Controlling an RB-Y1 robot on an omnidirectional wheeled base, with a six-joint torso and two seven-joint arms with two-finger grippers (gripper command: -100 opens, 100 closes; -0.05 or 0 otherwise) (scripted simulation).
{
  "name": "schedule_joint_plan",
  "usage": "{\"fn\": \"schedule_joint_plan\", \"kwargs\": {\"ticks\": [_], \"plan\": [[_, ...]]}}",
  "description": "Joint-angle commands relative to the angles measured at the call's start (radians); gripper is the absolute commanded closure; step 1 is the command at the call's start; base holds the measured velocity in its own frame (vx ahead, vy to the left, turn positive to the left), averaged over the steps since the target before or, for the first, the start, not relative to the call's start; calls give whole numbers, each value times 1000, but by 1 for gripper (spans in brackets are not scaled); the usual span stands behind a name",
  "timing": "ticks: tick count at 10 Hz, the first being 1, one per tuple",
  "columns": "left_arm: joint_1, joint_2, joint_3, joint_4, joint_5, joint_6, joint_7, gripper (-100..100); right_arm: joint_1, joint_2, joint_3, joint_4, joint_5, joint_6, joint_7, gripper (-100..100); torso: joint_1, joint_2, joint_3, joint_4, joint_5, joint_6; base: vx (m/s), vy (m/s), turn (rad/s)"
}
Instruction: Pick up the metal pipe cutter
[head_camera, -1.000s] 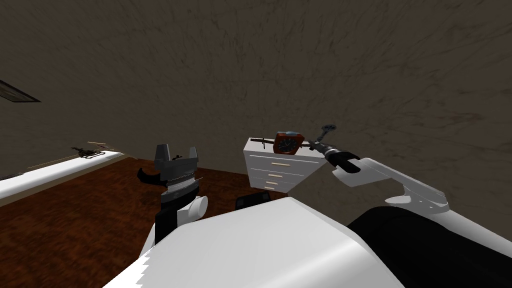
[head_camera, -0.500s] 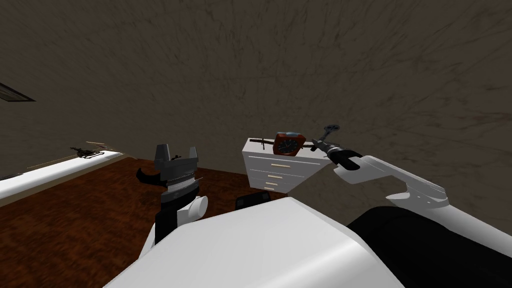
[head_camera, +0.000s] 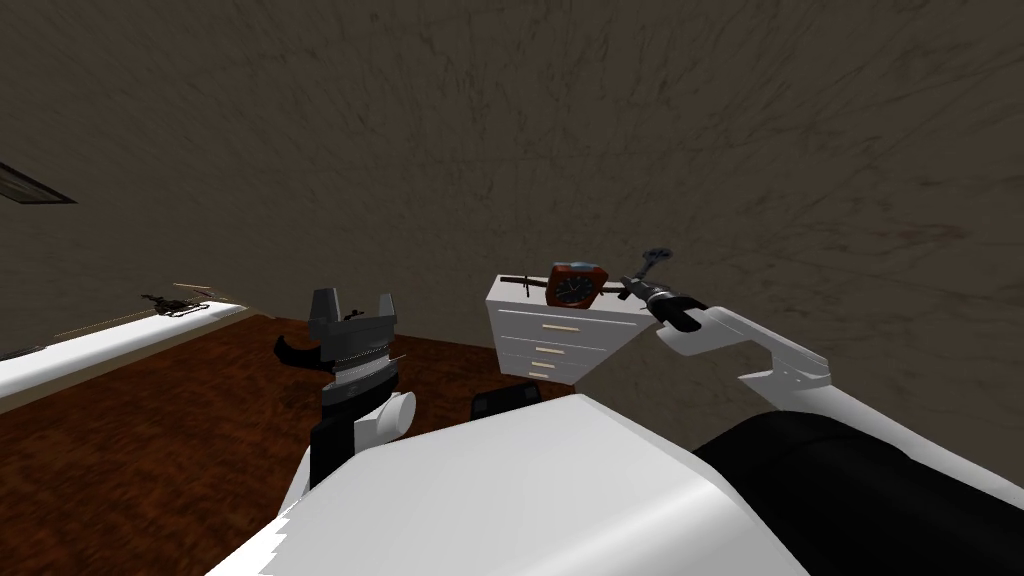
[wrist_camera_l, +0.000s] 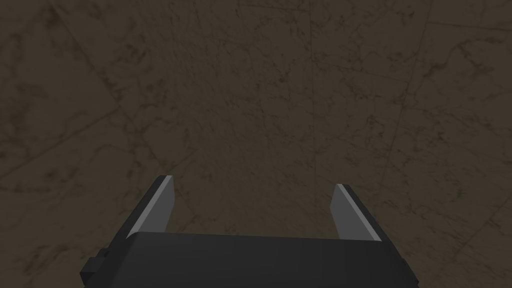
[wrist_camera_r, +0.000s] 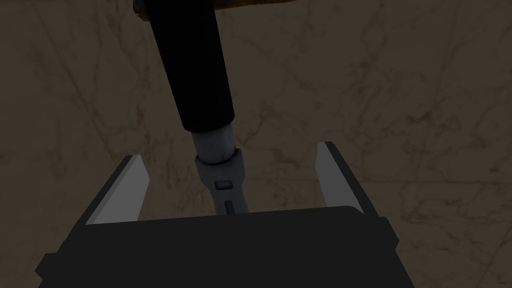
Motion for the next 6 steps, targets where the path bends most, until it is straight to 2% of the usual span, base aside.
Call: {"fn": "schedule_joint_plan", "kwargs": {"ticks": [1, 2, 3, 5, 6], "plan": [[0, 0, 0, 0, 0, 0, 0, 0, -19, -2, 3, 50, 0, 1, 0, -100, 0, 0, 0, 0, 0, 0, 7, -3, 3], [0, 0, 0, 0, 0, 0, 0, 0, -19, -2, 3, 51, 0, 1, 0, -100, 0, 0, 0, 0, 0, 0, 0, 0, 0], [0, 0, 0, 0, 0, 0, 0, 0, -66, 7, 52, 91, 44, -47, -15, -100, 0, 0, 0, 0, 0, 0, -86, 38, -40], [0, 0, 0, 0, 0, 0, 0, 0, -121, 7, 106, 153, 44, -85, -15, -100, 3, 6, 4, 1, 1, 0, -75, 36, -18], [0, 0, 0, 0, 0, 0, 0, 0, -163, 7, 108, 194, 44, -85, -15, -100, 2, 4, 2, 1, 1, 0, -3, 9, 8]]}}
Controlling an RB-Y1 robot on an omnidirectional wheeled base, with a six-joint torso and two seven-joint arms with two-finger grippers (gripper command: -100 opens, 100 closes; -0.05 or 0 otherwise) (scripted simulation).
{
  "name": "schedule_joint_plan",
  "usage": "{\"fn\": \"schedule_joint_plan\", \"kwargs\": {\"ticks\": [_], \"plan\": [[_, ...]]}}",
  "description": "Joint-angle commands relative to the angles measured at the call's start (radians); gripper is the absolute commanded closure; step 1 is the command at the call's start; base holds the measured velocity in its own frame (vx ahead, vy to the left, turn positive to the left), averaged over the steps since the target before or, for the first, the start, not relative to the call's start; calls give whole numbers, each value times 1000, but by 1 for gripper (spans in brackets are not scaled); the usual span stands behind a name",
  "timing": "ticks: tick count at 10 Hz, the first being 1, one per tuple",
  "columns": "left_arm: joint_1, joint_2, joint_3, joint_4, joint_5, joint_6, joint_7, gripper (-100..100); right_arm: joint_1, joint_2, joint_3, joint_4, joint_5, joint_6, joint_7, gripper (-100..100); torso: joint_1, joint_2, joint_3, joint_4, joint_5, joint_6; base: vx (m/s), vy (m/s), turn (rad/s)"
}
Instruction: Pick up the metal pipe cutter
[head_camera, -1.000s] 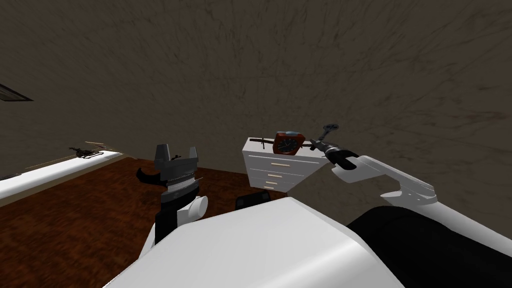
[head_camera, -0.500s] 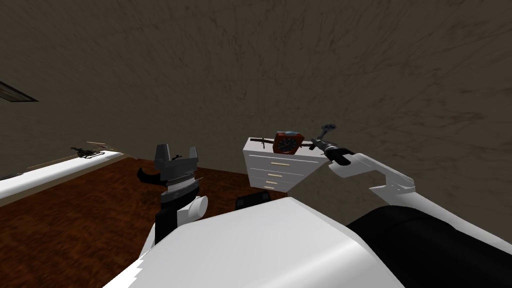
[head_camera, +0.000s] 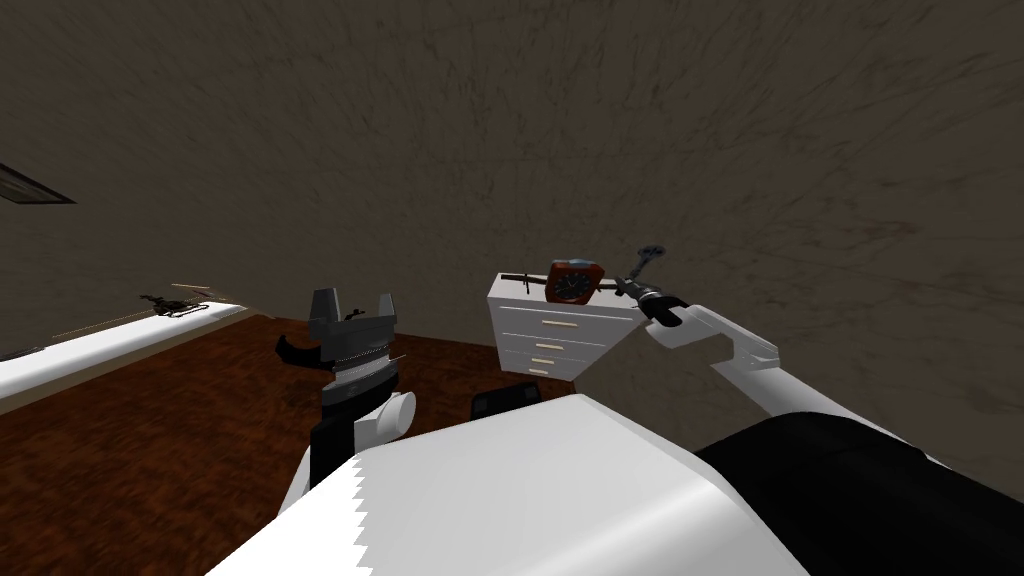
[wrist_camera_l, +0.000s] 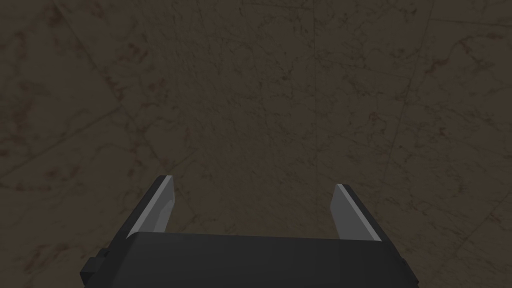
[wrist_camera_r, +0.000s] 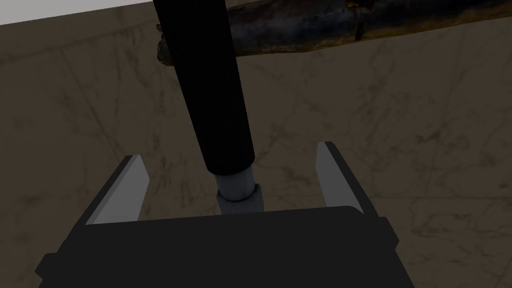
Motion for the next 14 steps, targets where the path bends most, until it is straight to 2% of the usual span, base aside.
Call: {"fn": "schedule_joint_plan", "kwargs": {"ticks": [1, 2, 3, 4, 6, 8, 9, 10, 11, 12, 13, 14], "plan": [[0, 0, 0, 0, 0, 0, 0, 0, -50, 3, 7, 50, 3, 0, 1, -100, 0, 0, 0, 0, 0, 0, 11, -3, 0], [0, 0, 0, 0, 0, 0, 0, 0, -70, 3, 7, 84, 3, 0, 1, -100, -1, -1, -1, 0, 0, 0, 11, -5, -1], [0, 0, 0, 0, 0, 0, 0, 0, -70, 3, 7, 100, 3, 0, 1, -100, -1, -2, -1, -1, 0, 0, 6, -4, 5], [0, 0, 0, 0, 0, 0, 0, 0, -114, 12, 57, 132, 47, -48, -14, -100, -1, -2, -1, 0, 0, 0, -75, 36, -48], [0, 0, 0, 0, 0, 0, 0, 0, -185, 12, 111, 209, 47, -86, -14, -100, 2, 3, 2, 1, 0, 0, -66, 42, -14], [0, 0, 0, 0, 0, 0, 0, 0, -242, 12, 111, 269, 47, -86, -14, -100, 0, 1, 0, 0, 0, 0, -11, -1, 1], [0, 0, 0, 0, 0, 0, 0, 0, -260, 12, 111, 297, 47, -86, -14, -100, -1, -1, 0, 0, 0, 0, 7, -6, 2], [0, 0, 0, 0, 0, 0, 0, 0, -260, 12, 111, 323, 47, -86, -14, -100, -1, -1, -1, 0, 0, 0, 6, -3, 0], [0, 0, 0, 0, 0, 0, 0, 0, -305, 21, 160, 350, 90, -134, -29, -100, -1, -2, -1, 0, 0, 0, -59, 37, -49], [0, 0, 0, 0, 0, 0, 0, 0, -343, 21, 193, 386, 90, -153, -29, -100, 1, 1, 0, 0, 0, 0, -88, 51, -25], [0, 0, 0, 0, 0, 0, 0, 0, -374, 21, 215, 415, 90, -173, -29, -100, 2, 3, 2, 1, 0, 0, -55, 27, 0], [0, 0, 0, 0, 0, 0, 0, 0, -401, 21, 215, 448, 90, -173, -29, -100, 1, 2, 1, 1, 0, 0, -20, 4, 2]]}}
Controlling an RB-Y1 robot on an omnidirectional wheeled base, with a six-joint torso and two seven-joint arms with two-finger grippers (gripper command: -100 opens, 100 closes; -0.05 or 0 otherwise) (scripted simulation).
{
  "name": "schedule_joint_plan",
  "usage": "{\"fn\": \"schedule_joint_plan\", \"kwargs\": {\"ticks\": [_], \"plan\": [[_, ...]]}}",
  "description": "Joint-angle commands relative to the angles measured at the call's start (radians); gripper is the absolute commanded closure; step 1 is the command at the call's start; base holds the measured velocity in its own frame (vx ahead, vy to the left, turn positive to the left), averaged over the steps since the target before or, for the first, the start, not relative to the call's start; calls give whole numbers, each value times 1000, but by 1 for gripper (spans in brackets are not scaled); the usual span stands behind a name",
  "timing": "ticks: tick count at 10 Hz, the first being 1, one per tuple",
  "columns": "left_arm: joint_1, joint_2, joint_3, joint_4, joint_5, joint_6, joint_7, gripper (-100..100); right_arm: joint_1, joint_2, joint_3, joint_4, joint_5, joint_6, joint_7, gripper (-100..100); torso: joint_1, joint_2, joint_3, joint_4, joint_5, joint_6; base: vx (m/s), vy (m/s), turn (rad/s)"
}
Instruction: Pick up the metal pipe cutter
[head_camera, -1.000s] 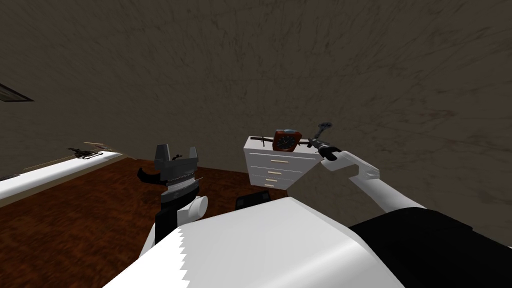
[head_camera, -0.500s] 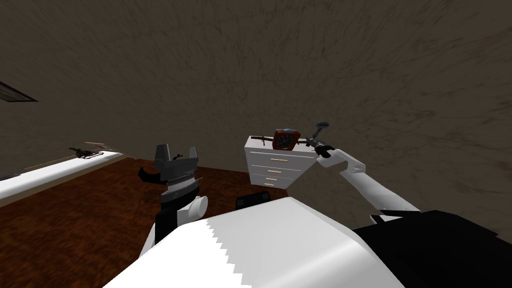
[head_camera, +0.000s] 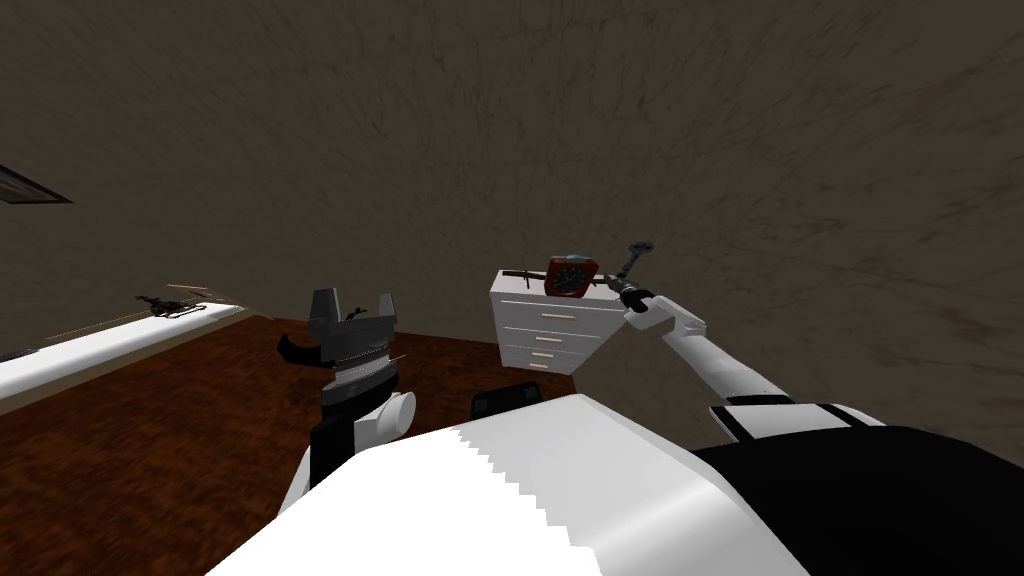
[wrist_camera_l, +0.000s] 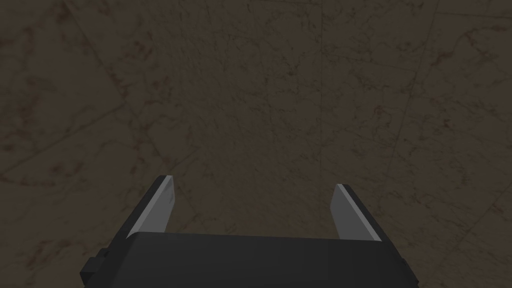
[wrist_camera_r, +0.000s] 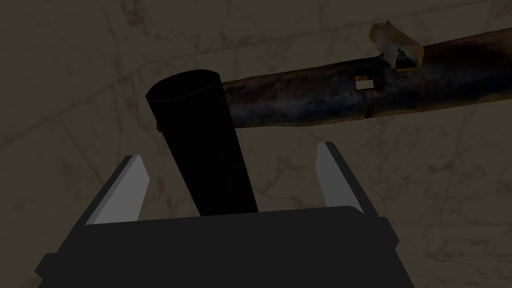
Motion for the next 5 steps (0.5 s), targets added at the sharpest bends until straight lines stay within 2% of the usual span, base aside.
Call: {"fn": "schedule_joint_plan", "kwargs": {"ticks": [1, 2, 3, 4, 5], "plan": [[0, 0, 0, 0, 0, 0, 0, 0, -50, -1, 6, 50, 0, 1, 0, -100, 0, 0, 0, 0, 0, 0, -2, -6, 1], [0, 0, 0, 0, 0, 0, 0, 0, -70, -1, 6, 80, 0, 1, 0, -100, -1, -1, -1, 0, 0, 0, 4, -6, 3], [0, 0, 0, 0, 0, 0, 0, 0, -70, -1, 6, 111, 0, 1, 0, -100, -1, -2, -1, -1, 0, 0, 5, -3, 0], [0, 0, 0, 0, 0, 0, 0, 0, -122, 8, 59, 150, 43, -53, -14, -100, -1, -2, -1, -1, -1, 0, -65, 50, -38], [0, 0, 0, 0, 0, 0, 0, 0, -152, 8, 84, 187, 43, -80, -14, -100, 2, 1, 0, 0, 0, 0, -87, 44, -47]]}}
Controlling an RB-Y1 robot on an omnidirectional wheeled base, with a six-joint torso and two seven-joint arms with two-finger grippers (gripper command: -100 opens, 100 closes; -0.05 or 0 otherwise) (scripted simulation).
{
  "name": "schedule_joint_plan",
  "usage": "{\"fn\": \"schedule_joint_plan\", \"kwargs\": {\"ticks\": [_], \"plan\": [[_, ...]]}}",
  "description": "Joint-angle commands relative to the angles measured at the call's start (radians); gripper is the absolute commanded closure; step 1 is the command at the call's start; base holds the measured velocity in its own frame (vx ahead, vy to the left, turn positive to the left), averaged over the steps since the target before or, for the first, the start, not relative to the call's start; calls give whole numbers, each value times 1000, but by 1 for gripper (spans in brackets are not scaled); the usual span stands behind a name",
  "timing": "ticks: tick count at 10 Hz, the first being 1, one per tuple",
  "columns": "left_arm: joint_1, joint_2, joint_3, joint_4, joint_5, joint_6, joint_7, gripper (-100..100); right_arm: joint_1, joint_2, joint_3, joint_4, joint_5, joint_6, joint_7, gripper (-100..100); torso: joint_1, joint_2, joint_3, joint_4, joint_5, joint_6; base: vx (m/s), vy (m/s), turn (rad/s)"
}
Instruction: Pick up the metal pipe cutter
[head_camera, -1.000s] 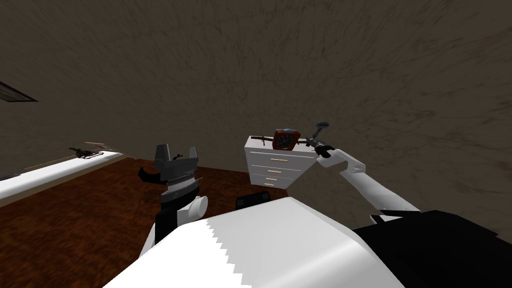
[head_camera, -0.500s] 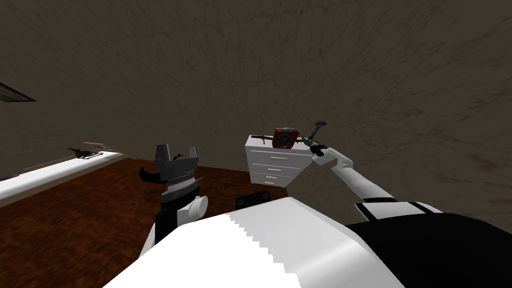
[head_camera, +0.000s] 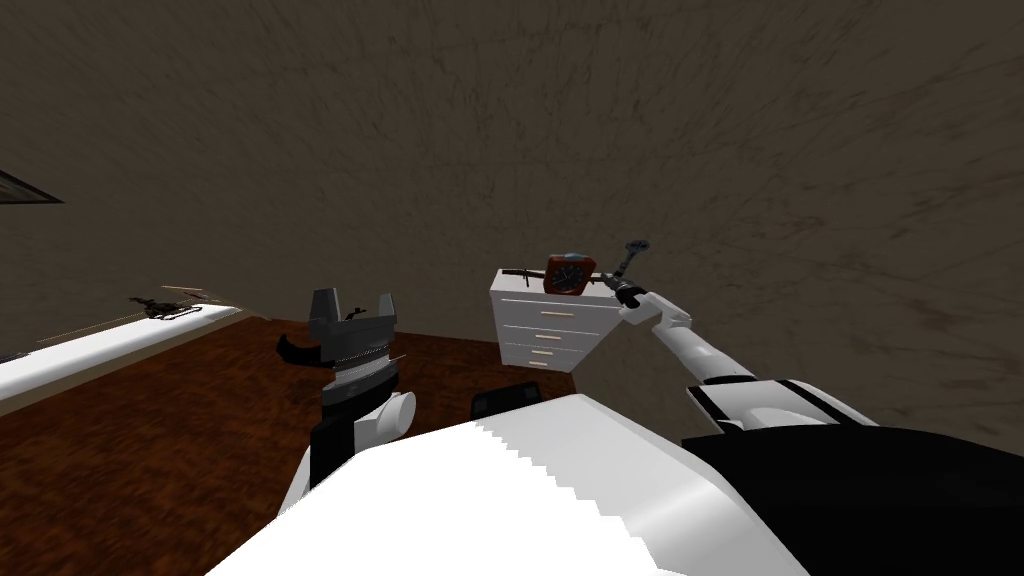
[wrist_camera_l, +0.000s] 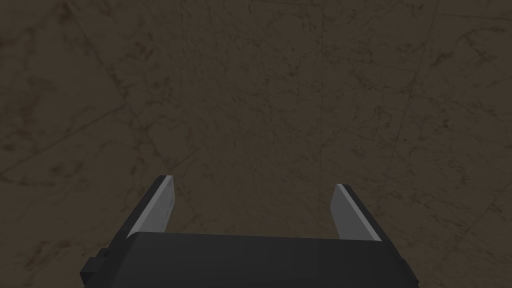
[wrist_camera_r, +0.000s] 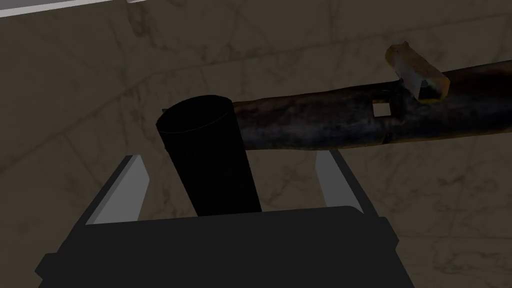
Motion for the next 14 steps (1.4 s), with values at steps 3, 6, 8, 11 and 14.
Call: {"fn": "schedule_joint_plan", "kwargs": {"ticks": [3, 6, 8, 11, 14], "plan": [[0, 0, 0, 0, 0, 0, 0, 0, -100, 0, 47, 105, 4, -31, -3, -100, -2, -4, -2, -1, -1, 0, -24, 8, 4], [0, 0, 0, 0, 0, 0, 0, 0, -127, 0, 47, 182, 4, -31, -3, -100, -3, -6, -4, -2, -1, 0, 5, -3, 2], [0, 0, 0, 0, 0, 0, 0, 0, -207, 9, 119, 255, 48, -109, -18, -100, 0, -2, -3, -3, -3, -1, -84, 29, -46], [0, 0, 0, 0, 0, 0, 0, 0, -295, 9, 151, 333, 48, -118, -18, -100, 1, -6, -5, -6, -5, -3, -24, 17, 7], [0, 0, 0, 0, 0, 0, 0, 0, -375, 18, 200, 462, 92, -184, -32, -100, -1, -8, -7, -7, -6, -3, -19, 10, -16]]}}
